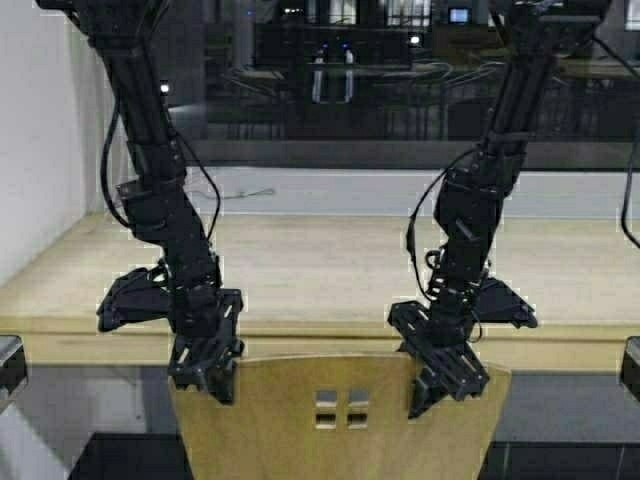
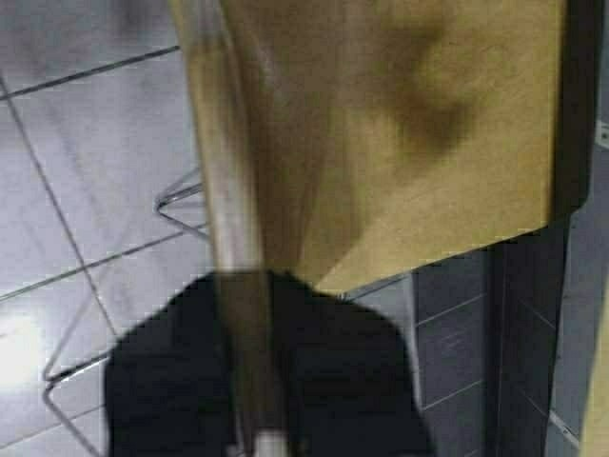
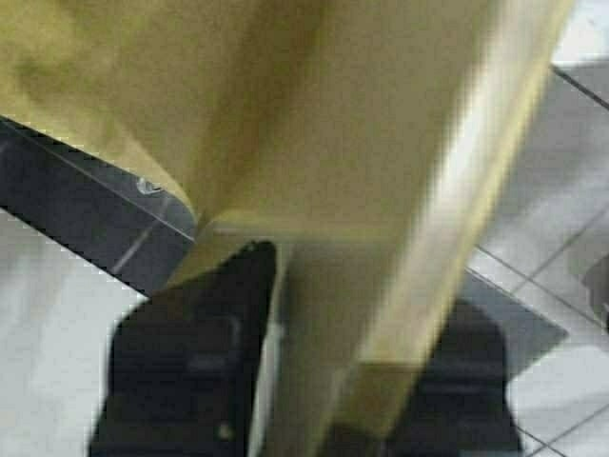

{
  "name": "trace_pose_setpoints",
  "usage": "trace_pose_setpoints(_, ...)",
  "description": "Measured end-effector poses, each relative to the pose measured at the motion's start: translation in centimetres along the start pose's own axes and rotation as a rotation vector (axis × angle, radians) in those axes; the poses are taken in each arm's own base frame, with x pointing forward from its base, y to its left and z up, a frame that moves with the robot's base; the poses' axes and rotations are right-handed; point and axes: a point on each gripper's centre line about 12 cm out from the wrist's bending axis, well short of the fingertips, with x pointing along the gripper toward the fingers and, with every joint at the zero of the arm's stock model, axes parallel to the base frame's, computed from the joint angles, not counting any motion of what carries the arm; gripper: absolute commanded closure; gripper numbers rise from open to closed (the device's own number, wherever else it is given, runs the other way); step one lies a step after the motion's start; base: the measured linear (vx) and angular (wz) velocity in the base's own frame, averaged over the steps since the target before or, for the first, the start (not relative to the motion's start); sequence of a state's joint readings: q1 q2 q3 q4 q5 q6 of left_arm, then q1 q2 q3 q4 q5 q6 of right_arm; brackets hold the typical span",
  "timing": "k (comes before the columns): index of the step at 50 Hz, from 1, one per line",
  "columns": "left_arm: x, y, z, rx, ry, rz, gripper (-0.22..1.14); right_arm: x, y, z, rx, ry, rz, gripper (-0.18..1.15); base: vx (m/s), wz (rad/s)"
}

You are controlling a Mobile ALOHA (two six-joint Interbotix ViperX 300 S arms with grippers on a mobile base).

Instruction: Push the chairs under the table

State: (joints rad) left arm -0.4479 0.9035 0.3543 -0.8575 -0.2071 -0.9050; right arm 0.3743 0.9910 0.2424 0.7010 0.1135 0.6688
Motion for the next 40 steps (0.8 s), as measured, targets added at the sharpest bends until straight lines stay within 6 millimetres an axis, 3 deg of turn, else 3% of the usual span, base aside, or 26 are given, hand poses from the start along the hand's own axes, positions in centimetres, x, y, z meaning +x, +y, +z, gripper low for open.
trace_pose_setpoints(13,-1.2,1.6,0.5,0.006,-0.007,0.037,0.8,-0.5,-0.9,-1.4,-0.026,0.004,-0.02,0.91,0.21,-0.07)
trace_pose_setpoints(40,-1.1,1.6,0.4,0.006,-0.007,0.039,0.76,-0.5,-1.2,-1.4,-0.026,0.001,-0.025,0.9,0.14,0.0)
